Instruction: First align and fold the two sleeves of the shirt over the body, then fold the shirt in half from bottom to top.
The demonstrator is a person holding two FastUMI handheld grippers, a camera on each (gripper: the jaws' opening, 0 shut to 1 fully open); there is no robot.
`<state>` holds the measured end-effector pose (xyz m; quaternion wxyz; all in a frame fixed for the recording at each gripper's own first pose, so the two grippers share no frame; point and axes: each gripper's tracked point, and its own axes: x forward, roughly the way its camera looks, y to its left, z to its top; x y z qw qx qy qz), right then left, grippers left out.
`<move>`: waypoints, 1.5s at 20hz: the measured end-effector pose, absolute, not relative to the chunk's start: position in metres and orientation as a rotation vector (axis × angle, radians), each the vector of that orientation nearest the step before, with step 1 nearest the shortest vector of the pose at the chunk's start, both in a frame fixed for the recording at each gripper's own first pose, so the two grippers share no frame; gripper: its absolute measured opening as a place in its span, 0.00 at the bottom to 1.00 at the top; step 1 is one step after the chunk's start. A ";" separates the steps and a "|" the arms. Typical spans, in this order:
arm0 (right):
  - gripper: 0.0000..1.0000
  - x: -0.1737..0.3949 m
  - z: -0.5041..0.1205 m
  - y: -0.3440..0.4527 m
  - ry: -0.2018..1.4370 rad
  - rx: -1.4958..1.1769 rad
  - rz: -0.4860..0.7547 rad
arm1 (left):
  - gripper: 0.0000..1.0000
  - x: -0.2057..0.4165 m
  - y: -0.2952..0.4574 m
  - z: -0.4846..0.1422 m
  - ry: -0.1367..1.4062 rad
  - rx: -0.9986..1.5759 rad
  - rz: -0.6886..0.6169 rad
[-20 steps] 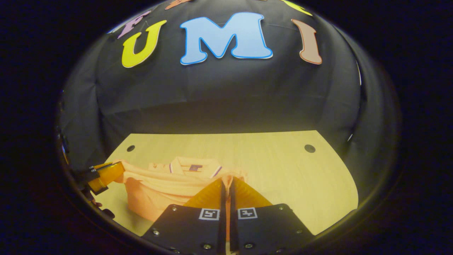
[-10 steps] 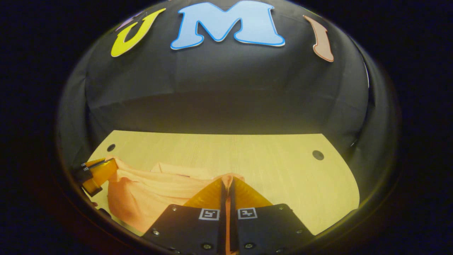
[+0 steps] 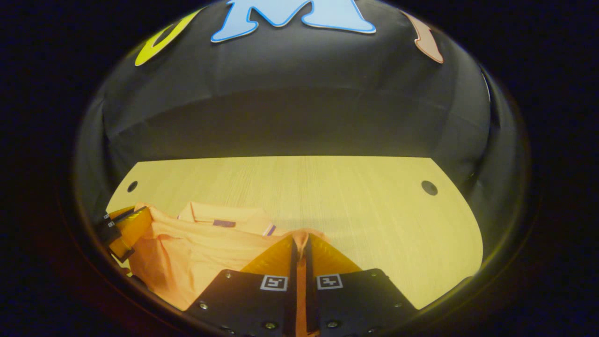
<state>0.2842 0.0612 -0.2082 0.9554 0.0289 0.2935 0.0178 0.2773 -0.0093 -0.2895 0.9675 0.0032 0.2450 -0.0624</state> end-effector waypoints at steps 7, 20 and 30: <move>0.34 0.267 -0.191 0.064 0.558 0.009 0.078 | 0.46 0.253 -0.006 -0.271 0.488 -0.019 -0.105; 0.95 0.184 -0.111 0.066 0.379 0.000 0.157 | 0.86 0.156 -0.008 -0.151 0.295 -0.046 -0.046; 0.95 0.078 -0.043 0.059 0.187 -0.059 0.203 | 0.86 0.052 -0.015 -0.085 0.194 -0.084 0.034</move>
